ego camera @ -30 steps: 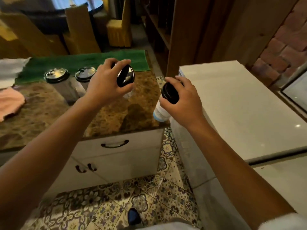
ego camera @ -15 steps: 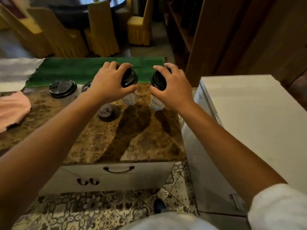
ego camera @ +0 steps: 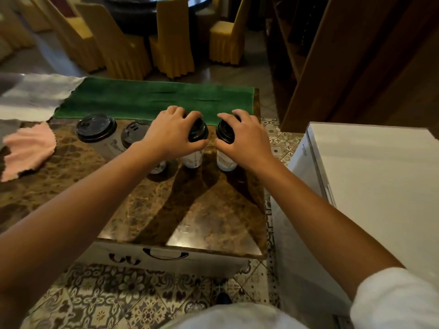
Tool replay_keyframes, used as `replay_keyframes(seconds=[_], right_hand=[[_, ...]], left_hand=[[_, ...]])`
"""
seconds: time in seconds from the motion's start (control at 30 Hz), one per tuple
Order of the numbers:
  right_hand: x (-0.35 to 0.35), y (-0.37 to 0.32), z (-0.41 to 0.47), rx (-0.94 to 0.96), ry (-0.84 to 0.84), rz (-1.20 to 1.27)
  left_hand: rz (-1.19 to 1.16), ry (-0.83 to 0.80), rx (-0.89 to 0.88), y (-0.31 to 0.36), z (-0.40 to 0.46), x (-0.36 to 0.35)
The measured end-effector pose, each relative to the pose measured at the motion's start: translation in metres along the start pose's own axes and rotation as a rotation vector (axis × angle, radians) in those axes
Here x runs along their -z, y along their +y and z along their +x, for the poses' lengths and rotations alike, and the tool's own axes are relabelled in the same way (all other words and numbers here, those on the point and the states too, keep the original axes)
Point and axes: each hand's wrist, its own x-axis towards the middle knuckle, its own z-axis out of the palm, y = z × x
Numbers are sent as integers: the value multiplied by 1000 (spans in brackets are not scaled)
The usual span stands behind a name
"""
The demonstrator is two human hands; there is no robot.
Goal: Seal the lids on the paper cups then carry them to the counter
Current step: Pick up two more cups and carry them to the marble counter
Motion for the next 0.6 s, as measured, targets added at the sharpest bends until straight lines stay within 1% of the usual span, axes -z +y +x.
replay_keyframes(seconds=[0.2,0.4,0.53,0.6], right_hand=[[-8,-4,-2,20,-42,-49],[-10,-13,-3,30,-97,-166],[-9,-22,-4,-24,-99,-197],[-10,-26,-4,-65,-91,-225]], left_hand=[[-12,-25,41,-6,2,-7],[-23,-10,32,-11,-1,-9],[-60,-15,-19,-9,0,-9],[-123,-38,-42,-12,0,-10]])
